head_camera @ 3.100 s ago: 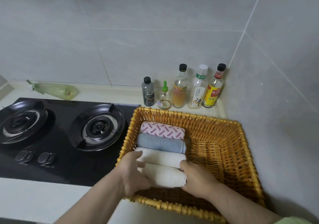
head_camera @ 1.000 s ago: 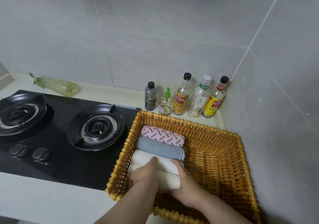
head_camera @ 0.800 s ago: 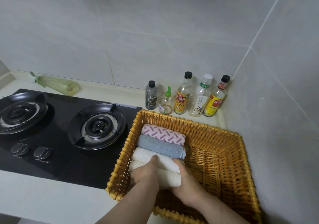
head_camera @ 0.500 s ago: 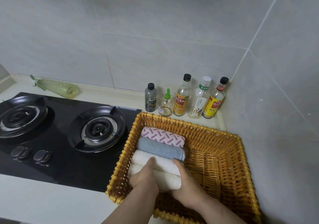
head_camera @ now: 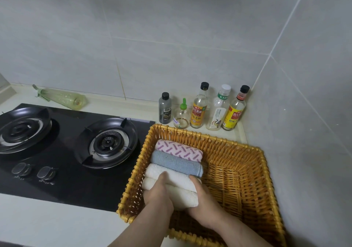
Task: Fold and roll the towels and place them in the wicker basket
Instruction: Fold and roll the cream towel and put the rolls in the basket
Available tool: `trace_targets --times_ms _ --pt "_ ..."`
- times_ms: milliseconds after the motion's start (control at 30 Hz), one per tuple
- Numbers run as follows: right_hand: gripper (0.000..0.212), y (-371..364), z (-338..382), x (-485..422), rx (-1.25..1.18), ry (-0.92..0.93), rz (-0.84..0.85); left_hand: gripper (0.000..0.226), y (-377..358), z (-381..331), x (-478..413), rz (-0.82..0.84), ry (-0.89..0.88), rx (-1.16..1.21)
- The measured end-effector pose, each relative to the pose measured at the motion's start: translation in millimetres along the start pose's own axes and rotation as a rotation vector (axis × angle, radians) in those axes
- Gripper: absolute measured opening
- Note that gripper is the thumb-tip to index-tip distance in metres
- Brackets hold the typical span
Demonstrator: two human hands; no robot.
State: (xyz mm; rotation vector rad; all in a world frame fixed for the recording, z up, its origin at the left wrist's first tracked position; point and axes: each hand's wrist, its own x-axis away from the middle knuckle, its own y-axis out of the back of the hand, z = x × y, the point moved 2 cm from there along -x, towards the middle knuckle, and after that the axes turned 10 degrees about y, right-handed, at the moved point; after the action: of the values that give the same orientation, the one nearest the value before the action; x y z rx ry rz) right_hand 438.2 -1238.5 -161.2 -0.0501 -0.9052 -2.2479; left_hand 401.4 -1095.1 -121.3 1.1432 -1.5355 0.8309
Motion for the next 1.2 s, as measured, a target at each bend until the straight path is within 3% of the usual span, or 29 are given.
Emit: trace_targets --times_ms 300,567,767,1200 --pt "0.095 5 1 -2 0.012 0.011 0.01 0.104 -2 -2 3 -0.041 -0.012 0.039" --pt "0.113 13 11 5 0.209 -0.016 0.091 0.104 1 -4 9 -0.075 -0.025 0.057" --pt "0.115 17 20 10 0.278 -0.016 0.104 0.104 4 -6 15 -0.06 -0.015 0.091" --pt "0.112 33 31 23 0.108 -0.055 0.077 0.08 29 -13 35 0.246 -0.114 -0.154"
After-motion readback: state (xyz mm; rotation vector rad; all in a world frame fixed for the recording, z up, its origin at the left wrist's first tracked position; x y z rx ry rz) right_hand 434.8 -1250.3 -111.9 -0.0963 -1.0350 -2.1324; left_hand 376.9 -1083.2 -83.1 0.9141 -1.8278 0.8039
